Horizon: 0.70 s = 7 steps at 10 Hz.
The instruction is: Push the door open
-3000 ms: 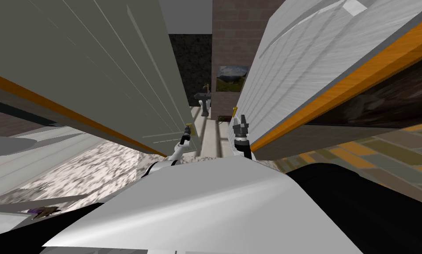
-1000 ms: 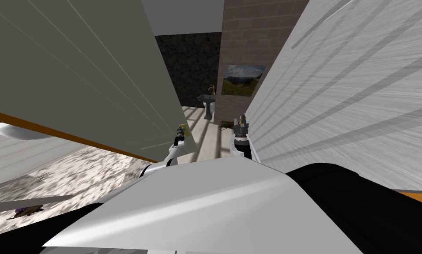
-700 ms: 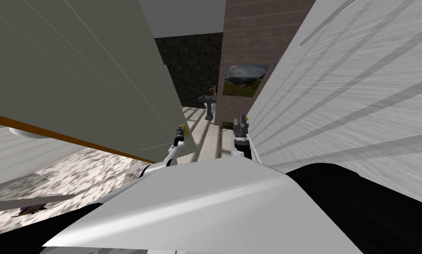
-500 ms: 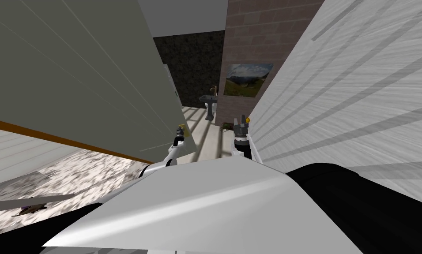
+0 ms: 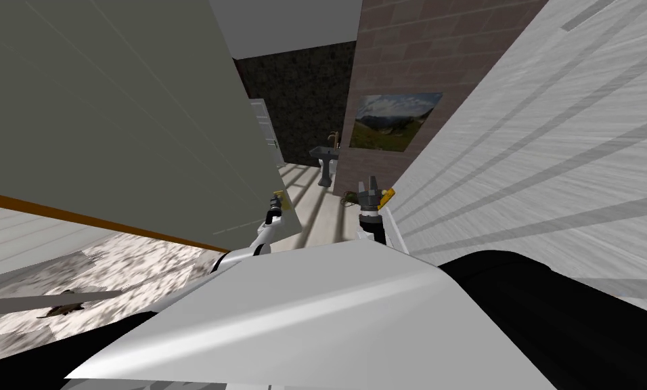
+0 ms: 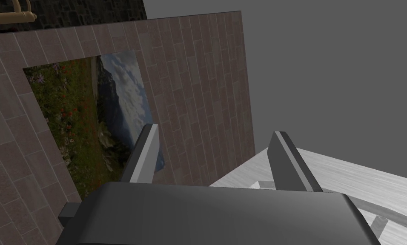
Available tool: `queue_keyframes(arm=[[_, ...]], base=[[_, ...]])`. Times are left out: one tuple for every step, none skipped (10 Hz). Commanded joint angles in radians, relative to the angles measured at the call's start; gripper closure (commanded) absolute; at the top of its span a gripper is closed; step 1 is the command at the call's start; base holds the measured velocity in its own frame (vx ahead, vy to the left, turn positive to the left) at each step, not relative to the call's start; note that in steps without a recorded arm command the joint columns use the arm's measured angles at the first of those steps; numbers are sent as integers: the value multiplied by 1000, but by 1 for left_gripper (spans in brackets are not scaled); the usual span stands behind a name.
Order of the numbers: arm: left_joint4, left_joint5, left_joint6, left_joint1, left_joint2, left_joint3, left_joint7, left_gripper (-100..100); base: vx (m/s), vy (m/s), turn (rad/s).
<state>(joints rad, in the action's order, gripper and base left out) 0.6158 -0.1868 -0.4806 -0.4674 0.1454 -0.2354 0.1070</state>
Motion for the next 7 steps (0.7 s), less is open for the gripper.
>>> queue_keyframes(arm=[[3, -7, -2, -1, 12, 5, -5, 100], [0, -11, -3, -1, 16, 11, -7, 100], [-2, -16, -4, -1, 21, 16, -10, 100], [-4, -20, -5, -1, 25, 21, -13, 100], [-7, -25, -7, -1, 30, 26, -16, 100], [-9, -30, -8, -1, 35, 32, -19, 100], [-12, -35, -10, -1, 40, 38, -22, 100]], base=[[195, -61, 137], [201, -51, 152], [170, -71, 151], [179, -91, 167], [197, -112, 231], [165, -90, 182], [170, -67, 173]])
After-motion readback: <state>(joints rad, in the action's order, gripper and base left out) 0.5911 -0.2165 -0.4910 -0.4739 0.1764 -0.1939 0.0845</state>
